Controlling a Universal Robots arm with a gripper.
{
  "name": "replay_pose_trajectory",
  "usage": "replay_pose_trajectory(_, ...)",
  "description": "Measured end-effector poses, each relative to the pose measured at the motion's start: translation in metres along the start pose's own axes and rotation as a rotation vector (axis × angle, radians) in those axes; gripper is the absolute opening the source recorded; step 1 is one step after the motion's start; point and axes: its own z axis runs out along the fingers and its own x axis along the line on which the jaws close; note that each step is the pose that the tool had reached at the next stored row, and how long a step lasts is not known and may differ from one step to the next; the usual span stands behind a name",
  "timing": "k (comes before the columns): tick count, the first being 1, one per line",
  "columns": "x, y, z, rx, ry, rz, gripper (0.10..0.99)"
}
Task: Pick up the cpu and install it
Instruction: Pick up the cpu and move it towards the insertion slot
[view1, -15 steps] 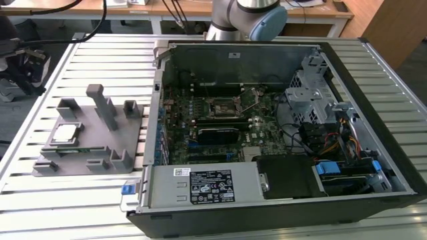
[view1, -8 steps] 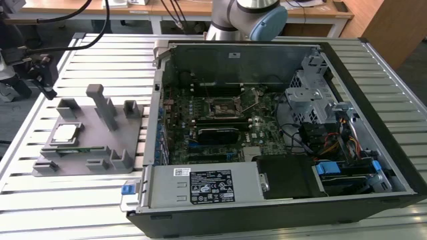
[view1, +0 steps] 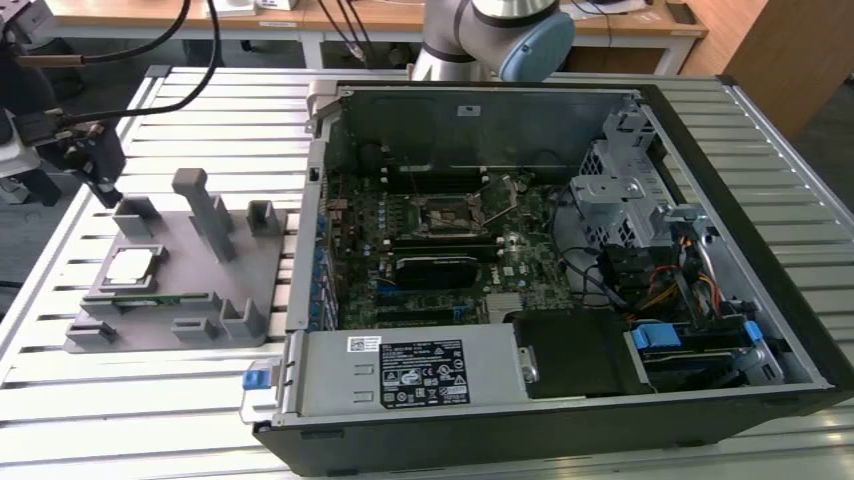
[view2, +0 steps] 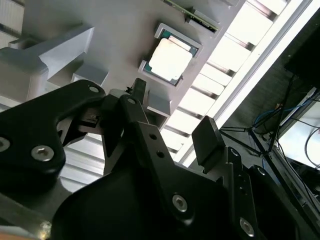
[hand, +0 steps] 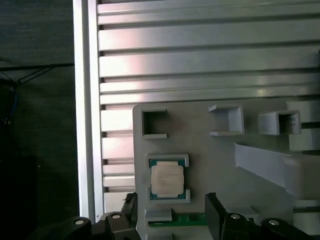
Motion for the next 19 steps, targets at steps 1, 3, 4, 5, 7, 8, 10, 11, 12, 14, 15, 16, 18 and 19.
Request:
replay_pose_trajectory(1, 0.0010, -0.0003, 0.0019, 0.000, 0.0000, 0.000, 0.647)
replay_pose_trajectory(3, 0.0021, -0.0009, 0.0056, 0.000, -0.0002, 0.000, 0.647)
replay_pose_trajectory(4, 0.0025, -0.0013, 0.0074, 0.000, -0.0002, 0.000, 0.647)
replay_pose_trajectory(5, 0.0026, -0.0017, 0.0092, 0.000, -0.0001, 0.000, 0.659)
replay_pose_trajectory(7, 0.0025, -0.0025, 0.0126, 0.000, 0.0003, -0.009, 0.718)
replay_pose_trajectory(8, 0.0025, -0.0027, 0.0142, 0.000, 0.0007, -0.021, 0.718)
replay_pose_trajectory(10, 0.0023, -0.0032, 0.0168, 0.001, 0.0018, -0.044, 0.718)
replay_pose_trajectory(11, 0.0022, -0.0037, 0.0185, 0.001, 0.0018, -0.047, 0.718)
replay_pose_trajectory(12, 0.0023, -0.0038, 0.0202, 0.001, 0.0018, -0.048, 0.718)
replay_pose_trajectory(14, 0.0022, -0.0041, 0.0238, 0.001, 0.0015, -0.048, 0.718)
replay_pose_trajectory(15, 0.0021, -0.0043, 0.0256, 0.001, 0.0014, -0.048, 0.718)
replay_pose_trajectory(16, 0.0021, -0.0044, 0.0275, 0.001, 0.0012, -0.048, 0.718)
replay_pose_trajectory(18, 0.0020, -0.0046, 0.0311, 0.001, 0.0005, -0.048, 0.718)
replay_pose_trajectory(19, 0.0019, -0.0048, 0.0329, 0.001, 0.0002, -0.048, 0.718)
